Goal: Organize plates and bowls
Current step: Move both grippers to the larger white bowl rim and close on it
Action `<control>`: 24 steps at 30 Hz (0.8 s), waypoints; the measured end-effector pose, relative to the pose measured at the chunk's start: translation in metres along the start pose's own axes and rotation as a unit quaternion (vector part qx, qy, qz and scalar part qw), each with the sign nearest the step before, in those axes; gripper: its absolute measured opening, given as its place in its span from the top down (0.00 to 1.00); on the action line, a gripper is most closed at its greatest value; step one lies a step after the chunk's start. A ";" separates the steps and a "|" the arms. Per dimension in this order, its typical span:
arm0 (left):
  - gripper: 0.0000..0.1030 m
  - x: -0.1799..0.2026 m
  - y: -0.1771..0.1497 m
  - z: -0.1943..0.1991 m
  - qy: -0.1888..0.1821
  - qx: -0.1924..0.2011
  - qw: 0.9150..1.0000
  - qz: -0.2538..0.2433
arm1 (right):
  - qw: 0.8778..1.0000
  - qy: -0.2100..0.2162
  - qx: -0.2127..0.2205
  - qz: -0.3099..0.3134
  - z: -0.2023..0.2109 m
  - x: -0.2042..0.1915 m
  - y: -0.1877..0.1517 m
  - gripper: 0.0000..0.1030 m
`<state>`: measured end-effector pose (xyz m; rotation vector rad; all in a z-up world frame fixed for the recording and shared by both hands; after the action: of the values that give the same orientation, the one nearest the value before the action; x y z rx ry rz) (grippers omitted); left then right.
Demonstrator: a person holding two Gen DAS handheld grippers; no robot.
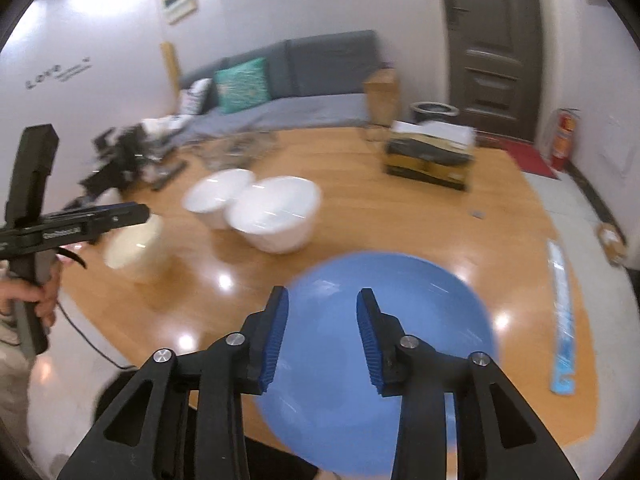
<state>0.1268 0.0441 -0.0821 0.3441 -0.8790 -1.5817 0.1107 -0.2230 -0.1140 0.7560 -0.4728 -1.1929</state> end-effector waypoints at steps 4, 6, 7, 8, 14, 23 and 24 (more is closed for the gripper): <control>0.56 -0.034 0.007 0.013 0.024 0.008 1.000 0.009 | 0.999 0.030 0.001 0.020 -0.022 -0.041 0.025 0.64; 0.56 -0.047 0.013 0.012 0.033 0.006 0.999 0.006 | 0.999 0.034 -0.004 0.023 -0.033 -0.051 0.035 0.60; 0.55 -0.050 0.015 0.011 0.037 0.005 0.999 0.005 | 0.999 0.037 -0.007 0.023 -0.040 -0.056 0.040 0.59; 0.53 -0.055 0.018 0.009 0.039 0.003 0.999 0.002 | 0.999 0.040 -0.010 0.024 -0.048 -0.062 0.047 0.58; 0.52 -0.076 0.040 -0.019 0.030 -0.009 1.000 0.005 | 0.999 0.015 -0.023 0.043 -0.080 -0.063 0.072 0.57; 0.56 -0.028 0.047 -0.090 -0.063 -0.047 0.997 0.001 | 0.997 -0.014 -0.069 0.038 -0.136 -0.029 0.080 0.57; 0.59 -0.024 0.045 -0.095 -0.069 -0.051 0.996 0.000 | 0.997 -0.014 -0.073 0.039 -0.140 -0.028 0.080 0.57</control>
<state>0.2268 0.0354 -0.1203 0.1641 -0.9001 -1.6588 0.2506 -0.1449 -0.1475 0.5917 -0.4305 -1.1531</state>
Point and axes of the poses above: each gripper's, at about its wrist camera, not at the fingertips, and z roughly against the way its jaws point, x to its right, y to its top, the point moved 6 cm from there along -z, roughly the way its jaws point, and after that the axes turned 9 degrees about -y, right-handed, at the moved point
